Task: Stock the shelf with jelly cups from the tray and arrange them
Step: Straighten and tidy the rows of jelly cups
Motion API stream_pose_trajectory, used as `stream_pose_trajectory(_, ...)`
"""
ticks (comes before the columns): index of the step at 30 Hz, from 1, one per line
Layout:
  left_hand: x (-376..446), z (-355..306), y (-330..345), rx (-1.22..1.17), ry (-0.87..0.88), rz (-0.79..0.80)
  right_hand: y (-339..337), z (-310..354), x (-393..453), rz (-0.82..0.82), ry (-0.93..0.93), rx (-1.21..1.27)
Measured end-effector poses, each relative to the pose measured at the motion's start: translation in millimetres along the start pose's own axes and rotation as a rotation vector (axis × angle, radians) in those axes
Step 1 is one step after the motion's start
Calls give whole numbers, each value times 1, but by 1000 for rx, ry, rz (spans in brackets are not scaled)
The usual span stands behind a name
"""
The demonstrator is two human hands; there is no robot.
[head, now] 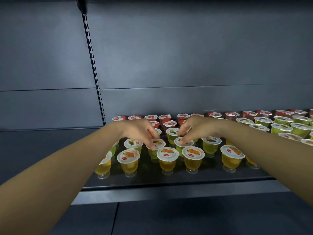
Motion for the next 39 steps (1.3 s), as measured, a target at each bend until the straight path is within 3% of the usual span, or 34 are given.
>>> stream_pose_trajectory(9,0,-2,1,46,-50,-13,4,1,12,25,-8,-159)
stream_pose_trajectory(39,3,0,-1,78,-159,27,13,6,13,-27,-61,-6)
Point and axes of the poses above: each hand's wrist, its own x-axis towards the middle knuckle, its own y-axis out of the palm, z = x × y, the point moved 4 cm from there along x, towards the middle knuckle, and after that the axes turned 5 degrees about x, right-handed, at the moved point
